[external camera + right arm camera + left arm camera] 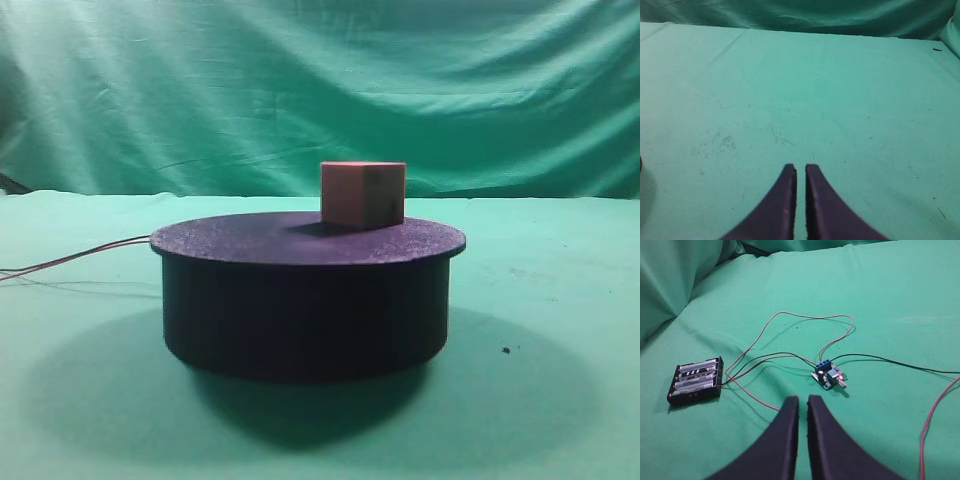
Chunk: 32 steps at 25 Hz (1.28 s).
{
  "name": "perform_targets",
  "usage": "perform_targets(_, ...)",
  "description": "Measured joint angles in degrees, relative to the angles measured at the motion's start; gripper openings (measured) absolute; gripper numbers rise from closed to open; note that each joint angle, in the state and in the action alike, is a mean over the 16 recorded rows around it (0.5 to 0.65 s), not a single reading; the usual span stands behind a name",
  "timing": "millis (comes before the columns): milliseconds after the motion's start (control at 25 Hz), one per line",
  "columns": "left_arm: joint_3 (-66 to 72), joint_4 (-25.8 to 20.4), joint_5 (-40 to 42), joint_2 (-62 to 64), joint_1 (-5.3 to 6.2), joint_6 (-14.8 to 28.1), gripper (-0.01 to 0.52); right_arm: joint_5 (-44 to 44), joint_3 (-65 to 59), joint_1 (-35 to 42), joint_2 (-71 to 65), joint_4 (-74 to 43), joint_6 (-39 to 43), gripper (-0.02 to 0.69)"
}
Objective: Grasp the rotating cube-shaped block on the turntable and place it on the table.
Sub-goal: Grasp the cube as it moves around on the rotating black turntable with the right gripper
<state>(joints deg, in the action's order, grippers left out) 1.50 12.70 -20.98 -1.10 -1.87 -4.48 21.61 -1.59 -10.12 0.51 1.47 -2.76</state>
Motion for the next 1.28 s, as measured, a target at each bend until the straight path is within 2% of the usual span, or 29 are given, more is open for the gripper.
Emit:
perform_targets(560,0.0,0.0,0.0,0.0,0.0,0.0,0.0,-1.48,-0.03,0.0,0.0,0.23,0.0,0.0)
perform_targets(920,0.0,0.0,0.0,0.0,0.0,0.0,0.0,-16.07,0.63,0.0,-0.16,4.91,-0.01,0.0)
perform_targets(1040,0.0,0.0,0.0,0.0,0.0,0.0,0.0,-18.38,2.77,0.0,-1.43,6.81,0.01,0.0)
perform_targets(1280,0.0,0.0,0.0,0.0,0.0,0.0,0.0,-12.89,9.52,0.0,-8.6,9.69,0.74,0.0)
